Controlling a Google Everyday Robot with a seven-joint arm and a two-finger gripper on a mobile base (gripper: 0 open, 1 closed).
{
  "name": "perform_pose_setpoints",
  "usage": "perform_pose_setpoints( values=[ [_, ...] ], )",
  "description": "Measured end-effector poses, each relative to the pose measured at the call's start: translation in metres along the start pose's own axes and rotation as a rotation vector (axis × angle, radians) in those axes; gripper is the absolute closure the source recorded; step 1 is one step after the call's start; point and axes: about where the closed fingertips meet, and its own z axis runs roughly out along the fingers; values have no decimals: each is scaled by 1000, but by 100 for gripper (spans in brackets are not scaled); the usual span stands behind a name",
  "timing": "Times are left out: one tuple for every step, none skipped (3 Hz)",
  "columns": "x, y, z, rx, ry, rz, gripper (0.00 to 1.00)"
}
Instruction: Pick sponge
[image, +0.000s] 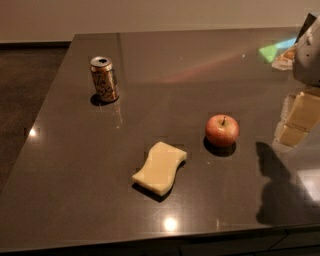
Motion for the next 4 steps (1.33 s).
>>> perform_pose_setpoints(
  values=[
    [0, 0, 0, 0, 0, 0, 0],
    [-5, -5, 0, 3, -4, -21, 0],
    [-34, -13, 7, -7, -48, -115, 0],
    [-70, -10, 22, -38, -98, -251, 0]
  ],
)
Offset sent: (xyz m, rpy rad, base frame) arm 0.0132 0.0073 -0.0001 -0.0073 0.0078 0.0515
